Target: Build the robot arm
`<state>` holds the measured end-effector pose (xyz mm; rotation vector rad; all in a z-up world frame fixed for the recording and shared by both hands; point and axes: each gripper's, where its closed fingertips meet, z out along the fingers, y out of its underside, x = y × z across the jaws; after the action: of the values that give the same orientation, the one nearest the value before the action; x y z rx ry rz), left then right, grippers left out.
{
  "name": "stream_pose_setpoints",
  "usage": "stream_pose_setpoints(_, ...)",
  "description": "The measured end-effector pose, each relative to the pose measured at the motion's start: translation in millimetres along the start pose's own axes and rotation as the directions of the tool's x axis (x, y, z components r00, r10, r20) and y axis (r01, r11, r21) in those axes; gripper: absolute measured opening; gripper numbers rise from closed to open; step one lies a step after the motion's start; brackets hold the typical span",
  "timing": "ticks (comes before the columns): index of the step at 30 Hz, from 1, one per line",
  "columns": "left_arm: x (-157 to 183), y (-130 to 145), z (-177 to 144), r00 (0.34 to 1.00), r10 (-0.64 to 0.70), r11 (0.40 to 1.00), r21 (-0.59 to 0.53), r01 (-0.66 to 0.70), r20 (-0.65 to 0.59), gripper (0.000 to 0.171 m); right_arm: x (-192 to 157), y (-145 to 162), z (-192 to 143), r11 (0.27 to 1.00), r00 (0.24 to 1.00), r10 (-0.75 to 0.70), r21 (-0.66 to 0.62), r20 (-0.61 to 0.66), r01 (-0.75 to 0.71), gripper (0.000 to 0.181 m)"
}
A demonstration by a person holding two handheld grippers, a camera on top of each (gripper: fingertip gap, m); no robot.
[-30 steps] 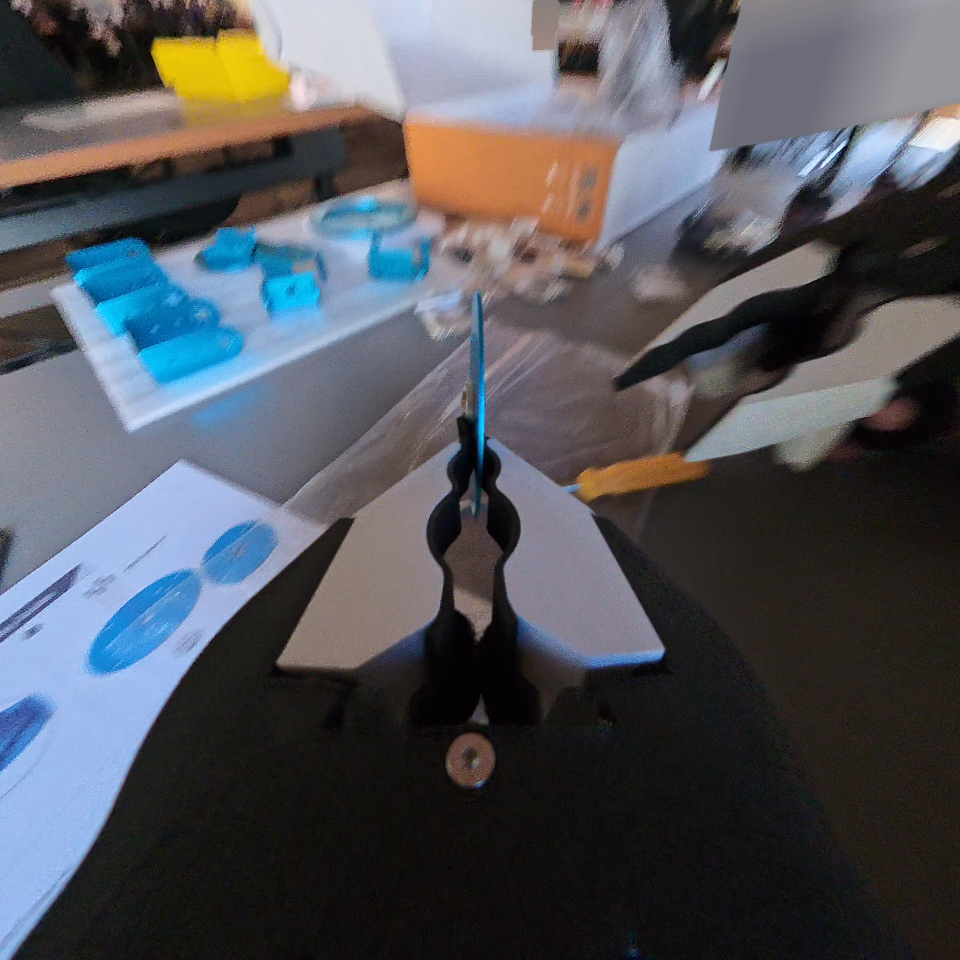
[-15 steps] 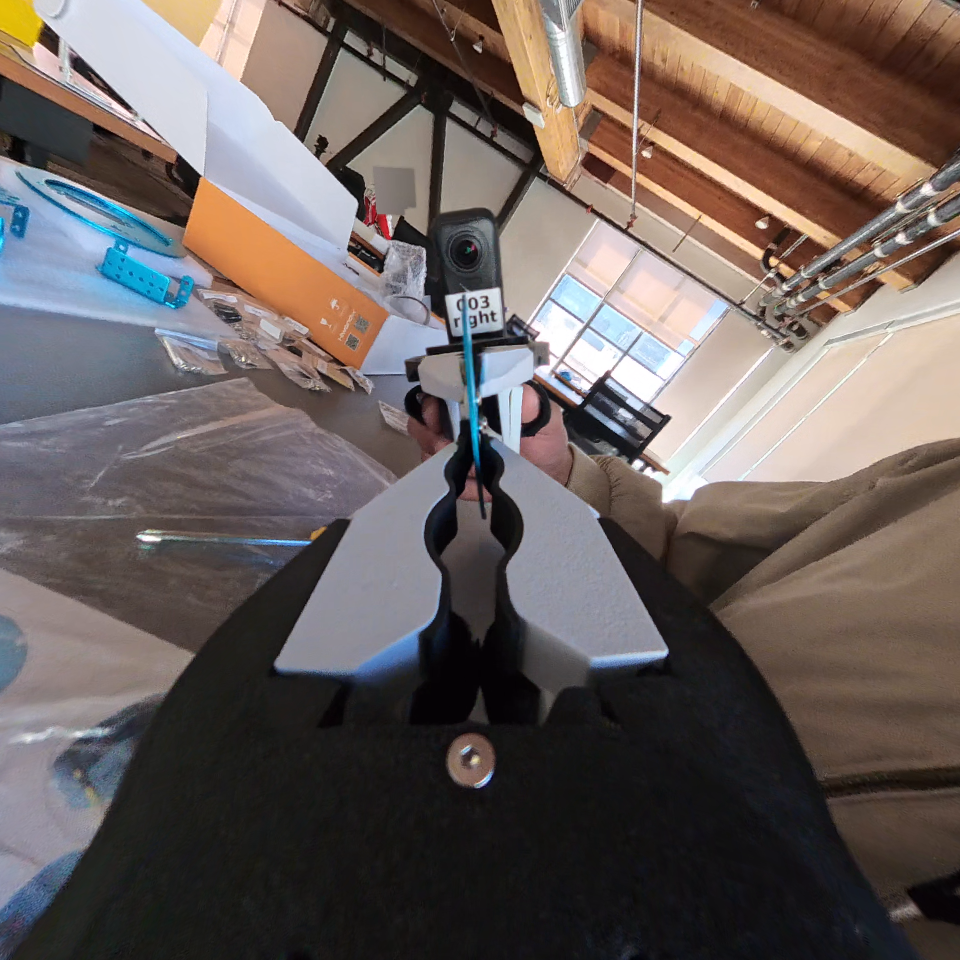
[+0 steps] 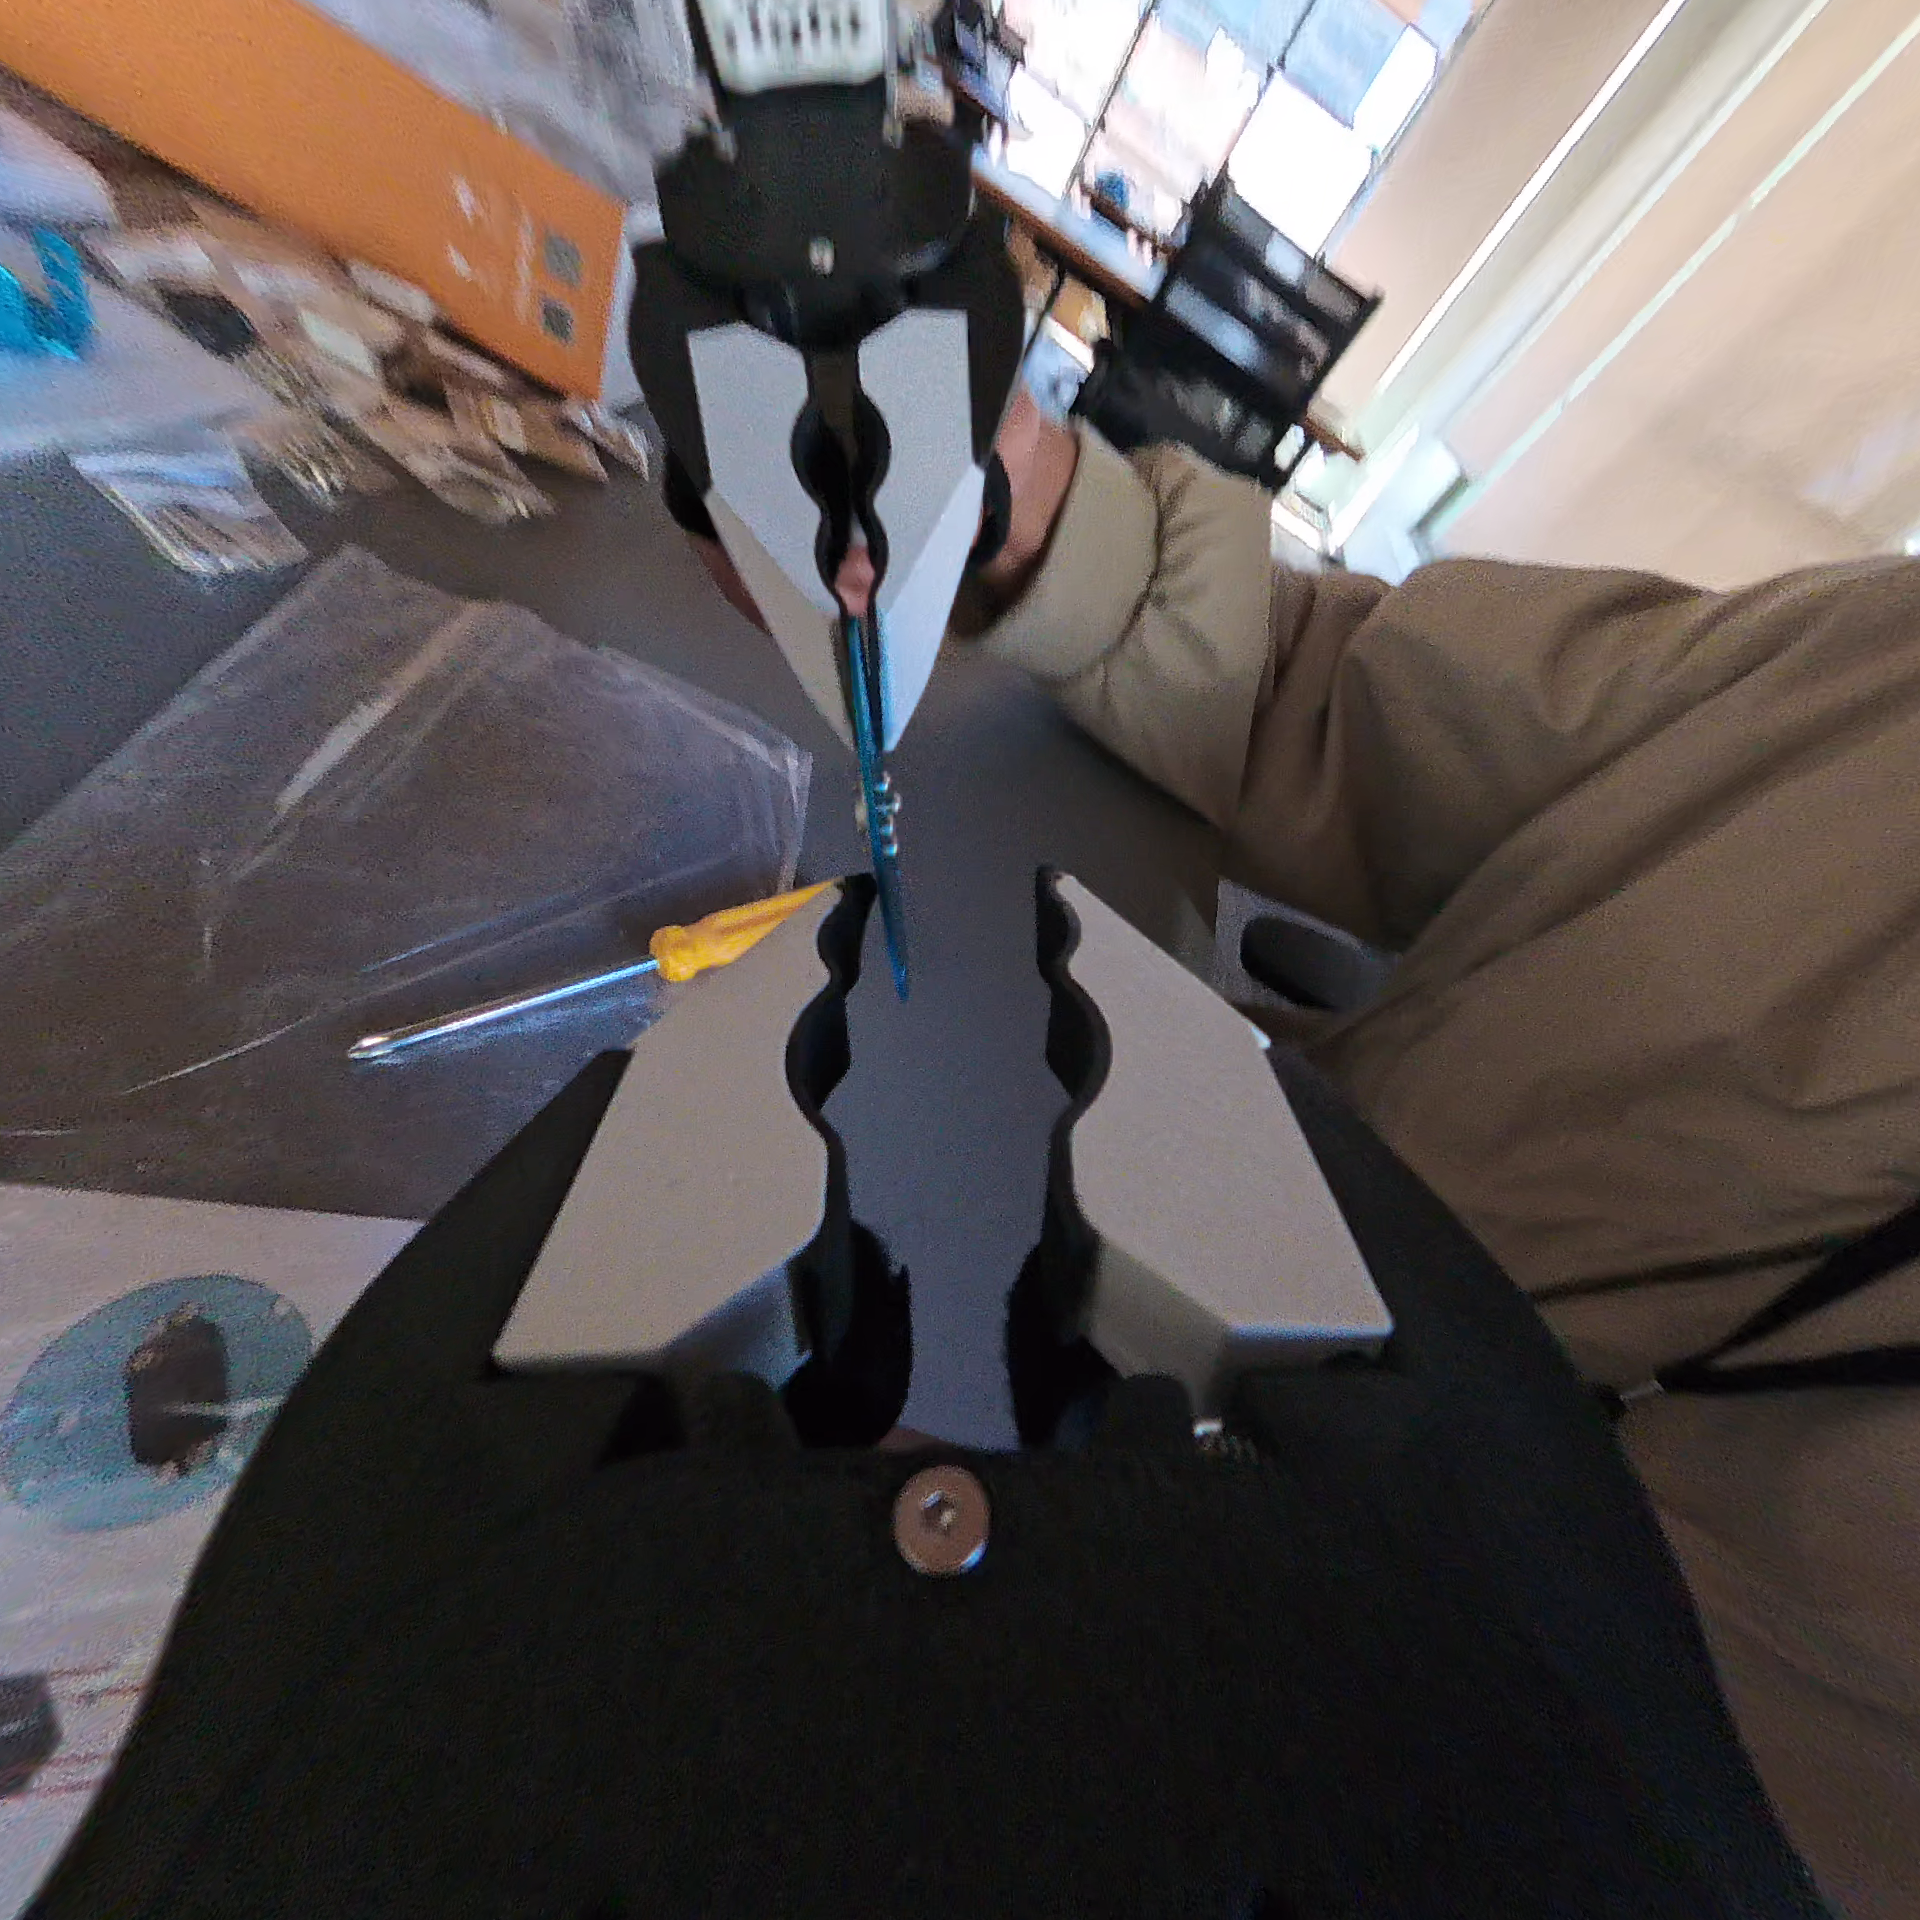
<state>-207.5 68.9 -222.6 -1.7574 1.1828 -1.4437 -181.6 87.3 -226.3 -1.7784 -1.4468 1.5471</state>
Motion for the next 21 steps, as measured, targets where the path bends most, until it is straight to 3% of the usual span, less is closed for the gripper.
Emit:
stream_pose_setpoints(4,-14.2,9.8,16.7,1.0,0.014,0.98,-0.198,-0.018,-0.021,0.033,15.5,10.7,6.2,0.958,0.993,-0.103,-0.276,-0.066,0.081,0.001)
stream_pose_setpoints(10,-53.4,8.0,29.2,0.999,0.05,0.941,-0.336,-0.043,0.014,0.022,40.6,-14.2,-1.5,0.935,0.993,-0.118,-0.34,-0.029,0.101,0.0)
stream_pose_setpoints(13,-71.7,5.2,31.9,0.997,0.058,0.939,-0.341,-0.038,0.049,0.007,52.4,-17.5,-6.1,0.927,0.995,-0.1,-0.365,-0.001,0.093,0.001)
stream_pose_setpoints(18,-80.4,8.4,37.4,1.0,0.02,0.936,-0.352,-0.017,0.004,0.008,63.0,-1.8,-7.2,0.88,0.997,-0.08,-0.467,0.02,0.08,0.001)
stream_pose_setpoints(21,-86.6,12.7,40.8,0.998,0.062,0.932,-0.358,-0.051,0.019,0.007,67.7,1.2,-4.6,0.874,0.997,-0.083,-0.479,0.01,0.077,0.001)
